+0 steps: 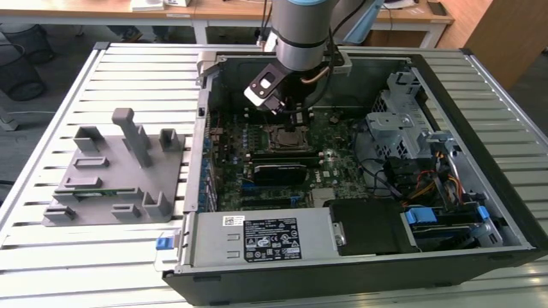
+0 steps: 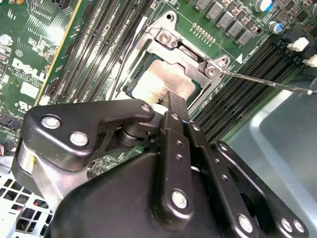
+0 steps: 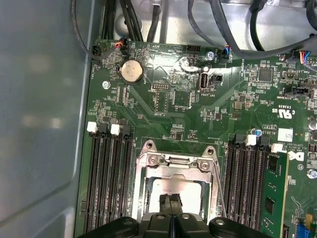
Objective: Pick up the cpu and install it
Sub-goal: 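Install the first cpu locking lever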
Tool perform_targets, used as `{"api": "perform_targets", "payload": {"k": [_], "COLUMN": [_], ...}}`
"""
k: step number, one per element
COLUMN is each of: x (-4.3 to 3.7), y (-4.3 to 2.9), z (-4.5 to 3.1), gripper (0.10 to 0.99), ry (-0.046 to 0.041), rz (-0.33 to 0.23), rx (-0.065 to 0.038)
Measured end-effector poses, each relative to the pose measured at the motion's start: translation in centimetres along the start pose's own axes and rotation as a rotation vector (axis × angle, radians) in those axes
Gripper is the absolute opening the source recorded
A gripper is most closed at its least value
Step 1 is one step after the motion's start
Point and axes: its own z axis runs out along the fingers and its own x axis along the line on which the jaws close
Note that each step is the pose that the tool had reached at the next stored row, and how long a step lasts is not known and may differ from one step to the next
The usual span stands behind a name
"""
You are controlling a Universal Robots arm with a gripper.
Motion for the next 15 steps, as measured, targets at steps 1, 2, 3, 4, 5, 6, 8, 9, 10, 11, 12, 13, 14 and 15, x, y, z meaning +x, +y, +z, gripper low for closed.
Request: {"api": "perform_targets", "payload": {"k": [1,2,3,4,5,6,8,9,10,11,12,13,14,15], "x": [0.0,0.0,0.0,0.01,0.01,0.02,0.04,0.05,0.06,0.08,0.09,0.11,0.14,0.16], "y": [0.0,0.01,0.01,0.01,0.01,0.01,0.02,0.03,0.03,0.03,0.04,0.04,0.05,0.06], "z": [0.0,-0.01,-0.06,-0.12,-0.23,-0.37,-0.77,-1.0,-1.25,-1.54,-1.87,-2.31,-2.75,-3.19], "gripper": [0.106,0.106,0.106,0.106,0.106,0.106,0.106,0.106,0.106,0.106,0.106,0.106,0.106,0.106], "ry": [0.0,0.0001,-0.0003,-0.0001,0.0001,0.0,-0.0001,0.0,0.0001,0.0,0.0001,-0.0001,0.0001,0.0001], "rz": [0.0,0.0,0.0,0.0,0.0,0.0,0.0,0.0,0.0,0.0,0.0,0.0,0.0,0.0], "rx": [0.0,0.0,0.0,0.0,0.0,0.0,0.0,0.0,0.0,0.0,0.0,0.0,0.0,0.0]}}
